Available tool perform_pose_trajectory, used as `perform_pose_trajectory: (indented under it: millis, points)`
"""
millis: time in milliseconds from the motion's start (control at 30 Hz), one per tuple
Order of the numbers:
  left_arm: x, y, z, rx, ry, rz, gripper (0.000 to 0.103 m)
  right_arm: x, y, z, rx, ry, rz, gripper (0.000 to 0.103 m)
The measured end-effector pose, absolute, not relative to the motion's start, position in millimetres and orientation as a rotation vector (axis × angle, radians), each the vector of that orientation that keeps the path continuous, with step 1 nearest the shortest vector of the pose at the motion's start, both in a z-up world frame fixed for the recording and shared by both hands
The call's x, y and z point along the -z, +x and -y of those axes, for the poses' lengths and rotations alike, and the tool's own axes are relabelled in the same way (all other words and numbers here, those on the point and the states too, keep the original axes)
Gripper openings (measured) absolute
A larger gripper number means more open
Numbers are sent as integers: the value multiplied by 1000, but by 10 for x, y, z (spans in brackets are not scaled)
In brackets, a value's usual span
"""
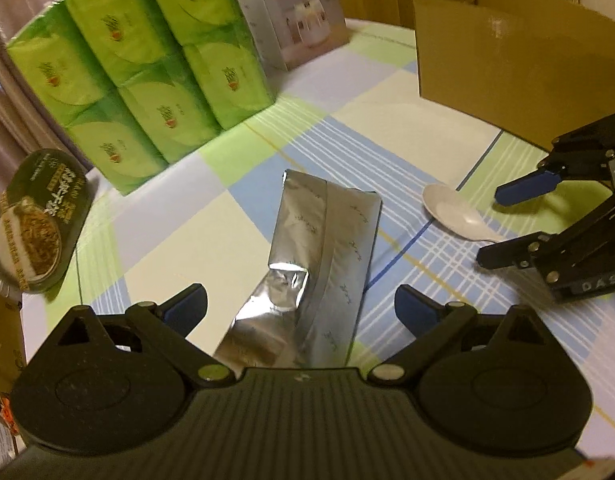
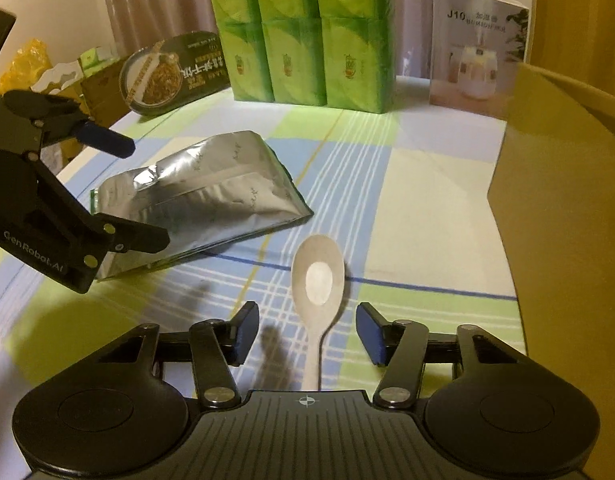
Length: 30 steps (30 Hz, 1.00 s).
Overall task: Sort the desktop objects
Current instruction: 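Lower the left gripper onto the silver pouch while the right lowers onto the white spoon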
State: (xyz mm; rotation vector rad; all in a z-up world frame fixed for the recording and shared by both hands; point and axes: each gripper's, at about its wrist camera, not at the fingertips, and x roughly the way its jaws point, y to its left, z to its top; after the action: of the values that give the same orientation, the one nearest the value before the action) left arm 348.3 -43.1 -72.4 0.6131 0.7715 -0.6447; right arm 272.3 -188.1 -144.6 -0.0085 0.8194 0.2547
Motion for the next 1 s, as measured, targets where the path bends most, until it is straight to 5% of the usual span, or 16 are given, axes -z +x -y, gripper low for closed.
perform_pose_trajectory:
  millis: [467,633,1000]
  points:
    - [945,3740,643,682,675,-859,88,1569,2850,1764,-247,-97,-774,29]
    - [980,3779,678,670,680,-892,67,1577,2808,1766,-250,-97,-767,28]
    - [921,3414,681,692,737,-902,46,1475,2448,1905,-243,-43,-824,28]
